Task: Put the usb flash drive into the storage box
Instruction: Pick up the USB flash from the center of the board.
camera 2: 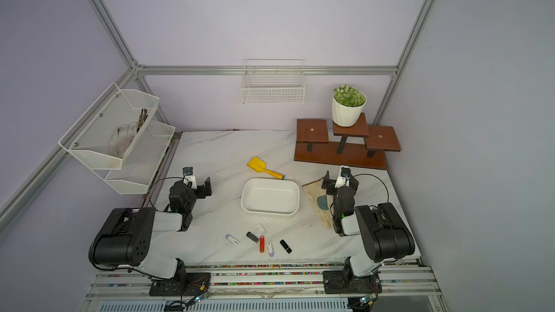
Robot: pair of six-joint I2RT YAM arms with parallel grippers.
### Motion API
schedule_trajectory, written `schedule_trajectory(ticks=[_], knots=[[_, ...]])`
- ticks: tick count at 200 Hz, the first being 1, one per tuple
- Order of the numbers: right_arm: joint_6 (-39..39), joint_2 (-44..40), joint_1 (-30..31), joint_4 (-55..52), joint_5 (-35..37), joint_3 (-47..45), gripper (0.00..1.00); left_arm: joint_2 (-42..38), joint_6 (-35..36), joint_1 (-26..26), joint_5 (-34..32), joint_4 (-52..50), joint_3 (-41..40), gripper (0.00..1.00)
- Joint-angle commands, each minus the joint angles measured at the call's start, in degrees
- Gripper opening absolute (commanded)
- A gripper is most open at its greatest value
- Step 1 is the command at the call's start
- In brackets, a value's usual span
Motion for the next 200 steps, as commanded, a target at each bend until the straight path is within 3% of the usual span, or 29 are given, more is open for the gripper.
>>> schedule_trajectory(ticks=[1, 200], knots=[[-0.51, 0.73, 0.50, 0.84, 0.68, 0.66, 0.99, -0.01, 0.96, 0.40, 0.76, 2.24, 1.49, 1.00], [-0.52, 0.86, 0.44, 0.85, 0.69, 0.75, 0.99, 0.24, 0.08, 0.45, -0.41, 1.78, 1.86, 1.00]])
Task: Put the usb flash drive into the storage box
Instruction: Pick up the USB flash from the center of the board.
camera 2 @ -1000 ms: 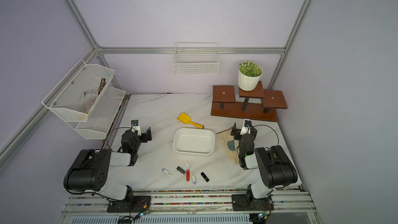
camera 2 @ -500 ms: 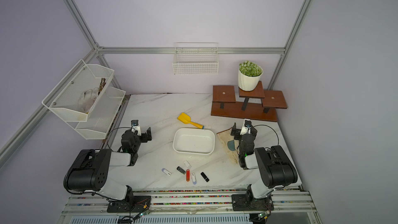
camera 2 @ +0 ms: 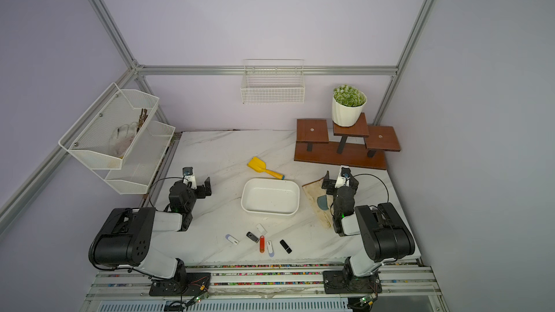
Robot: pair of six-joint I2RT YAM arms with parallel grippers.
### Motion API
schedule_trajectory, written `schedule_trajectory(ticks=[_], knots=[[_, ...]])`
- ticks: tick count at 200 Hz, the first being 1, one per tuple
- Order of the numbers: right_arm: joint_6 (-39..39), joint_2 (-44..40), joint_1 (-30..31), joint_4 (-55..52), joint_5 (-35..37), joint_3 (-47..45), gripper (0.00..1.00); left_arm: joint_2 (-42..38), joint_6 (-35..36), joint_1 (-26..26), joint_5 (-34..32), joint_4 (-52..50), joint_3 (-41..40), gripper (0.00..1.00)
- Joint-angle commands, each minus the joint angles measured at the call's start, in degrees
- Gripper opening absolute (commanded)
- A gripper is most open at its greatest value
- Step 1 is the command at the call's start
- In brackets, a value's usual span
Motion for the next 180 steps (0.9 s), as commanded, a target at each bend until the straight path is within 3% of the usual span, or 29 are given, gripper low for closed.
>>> schedule_trajectory(ticks=[1, 31, 43, 67, 100, 131, 155, 180], knots=[[-0.54, 0.79, 0.47, 0.84, 0.69, 0.71, 0.99, 0.24, 0.21, 0.35, -0.18, 1.82, 1.87, 1.00], [-1.34, -0.37, 0.90, 1.94, 0.91, 0.06, 0.99, -0.21, 0.31, 0.33, -1.52, 2.52, 1.98, 1.00], [-2.53, -4.95, 1.97, -0.80, 1.80, 0.13, 1.00, -4.44, -0.80, 0.29, -4.17, -6.56, 5.00, 1.00], [-2.87, -17.90, 5.43, -24.02, 5.42, 7.85, 0.99, -14.56, -8.28, 0.36, -10.49, -25.27, 11.55, 1.00], [2.06, -21.00, 6.28, -65.27, 0.74, 28.00, 0.99, -19.76, -16.79, -0.21, -5.15, -40.36, 18.00, 1.00], [6.14, -18.31, 9.65, -84.31, -2.31, 38.90, 0.99, -20.53, -19.84, -3.70, -5.77, -54.50, 23.89, 1.00], [8.36, -17.06, 14.34, -94.22, -5.01, 43.81, 0.99, -22.14, -20.74, -6.13, -1.69, -57.78, 24.12, 1.00], [11.89, -16.56, 21.71, -105.94, -1.97, 48.91, 0.98, -24.11, -21.28, -7.75, -0.70, -60.24, 23.35, 1.00]])
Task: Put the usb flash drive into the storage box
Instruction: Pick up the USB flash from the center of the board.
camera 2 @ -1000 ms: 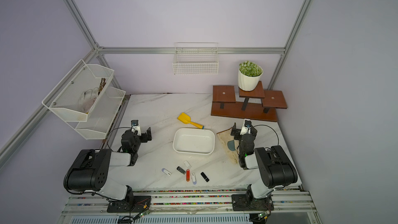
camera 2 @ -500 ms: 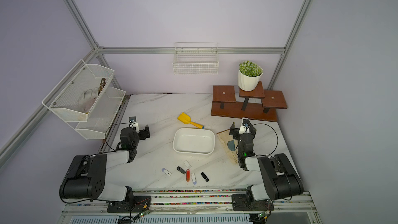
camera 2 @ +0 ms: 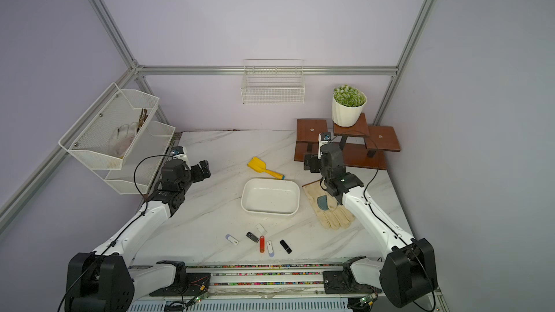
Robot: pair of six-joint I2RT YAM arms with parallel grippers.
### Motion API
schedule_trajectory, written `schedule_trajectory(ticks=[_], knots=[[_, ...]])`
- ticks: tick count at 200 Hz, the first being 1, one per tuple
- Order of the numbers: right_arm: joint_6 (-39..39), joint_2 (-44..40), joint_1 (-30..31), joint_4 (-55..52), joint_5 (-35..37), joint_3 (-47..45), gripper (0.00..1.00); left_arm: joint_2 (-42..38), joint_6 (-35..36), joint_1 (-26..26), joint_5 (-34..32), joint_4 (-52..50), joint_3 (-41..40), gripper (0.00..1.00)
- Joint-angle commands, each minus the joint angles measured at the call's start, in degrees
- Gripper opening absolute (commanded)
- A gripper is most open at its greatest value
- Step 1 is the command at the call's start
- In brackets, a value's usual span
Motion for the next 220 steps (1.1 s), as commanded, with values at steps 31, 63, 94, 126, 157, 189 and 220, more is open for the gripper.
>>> schedule_trajectory(ticks=[31, 63, 94, 126, 157, 189, 220], knots=[[10.13, -1.23, 13.78, -29.57, 2.25, 9.08, 0.97, -3.70, -3.29, -1.58, 4.45, -6.36, -0.46, 1.00], [17.62, -3.81, 19.47, -36.50, -1.64, 8.14, 0.91, -0.56, -4.17, -1.90, 9.49, -9.42, 1.92, 1.00], [24.22, -4.41, 25.14, -38.97, -4.77, 3.38, 0.85, -0.23, -4.38, -3.30, 9.79, -11.51, 2.64, 1.00], [28.31, -4.00, 32.25, -39.44, -4.49, -0.46, 0.79, -3.12, -4.78, -4.10, 10.05, -12.13, 1.67, 1.00], [29.97, -2.29, 38.70, -38.24, -4.81, -3.27, 0.75, -3.62, -5.43, -4.61, 10.58, -12.36, 1.37, 1.00], [31.04, -0.32, 44.63, -33.26, -7.02, -7.00, 0.67, -1.82, -5.14, -5.56, 11.81, -14.43, 2.17, 1.00], [30.68, 3.96, 46.27, -29.54, -8.00, -9.25, 0.58, -2.60, -4.88, -9.12, 11.70, -17.12, 2.44, 1.00]])
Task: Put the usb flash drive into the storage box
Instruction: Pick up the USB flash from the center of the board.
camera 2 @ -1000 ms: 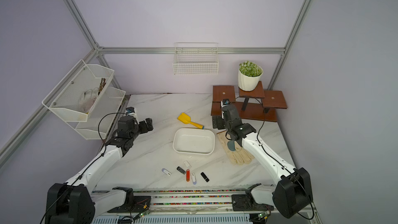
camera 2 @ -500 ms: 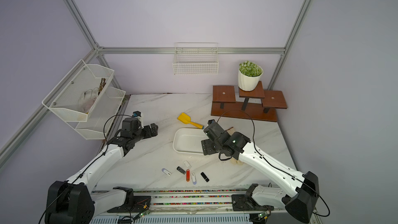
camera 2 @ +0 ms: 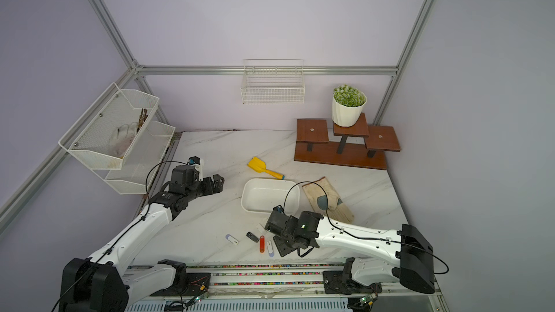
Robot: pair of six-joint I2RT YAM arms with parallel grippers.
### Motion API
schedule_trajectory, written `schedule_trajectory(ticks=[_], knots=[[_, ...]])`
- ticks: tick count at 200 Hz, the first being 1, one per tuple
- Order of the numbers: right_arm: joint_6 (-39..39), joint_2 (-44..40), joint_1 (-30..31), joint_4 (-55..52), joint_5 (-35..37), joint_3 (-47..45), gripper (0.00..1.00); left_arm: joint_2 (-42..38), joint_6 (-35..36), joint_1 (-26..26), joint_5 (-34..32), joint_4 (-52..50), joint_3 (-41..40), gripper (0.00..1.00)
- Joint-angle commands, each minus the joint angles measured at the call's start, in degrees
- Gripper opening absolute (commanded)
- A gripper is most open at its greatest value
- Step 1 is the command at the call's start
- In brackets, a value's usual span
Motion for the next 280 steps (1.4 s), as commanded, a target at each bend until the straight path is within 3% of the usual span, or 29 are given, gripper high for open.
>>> schedule_trajectory(ticks=[1, 75, 125, 164, 280], knots=[[1.06, 3.01, 0.70, 4.49, -1.00, -1.23, 0.58, -0.80, -0.58, -2.94, 1.04, -2.22, 1.91, 1.00], [0.08, 13.23, 0.86, 10.03, 0.83, -1.25, 0.55, -6.45, -9.67, -14.32, -5.63, -21.08, 6.40, 1.00], [0.91, 16.49, 0.39, 9.70, 4.60, -1.22, 0.53, -10.28, -17.07, -18.15, -5.33, -23.84, 3.31, 1.00], [0.65, 15.38, -0.61, 10.25, 4.84, -2.21, 0.51, -10.69, -17.84, -19.08, -5.62, -23.93, 2.10, 1.00], [-0.97, 15.52, -3.02, 10.72, 1.98, -3.85, 0.31, -9.47, -18.88, -20.97, -6.58, -23.92, 1.73, 1.00]])
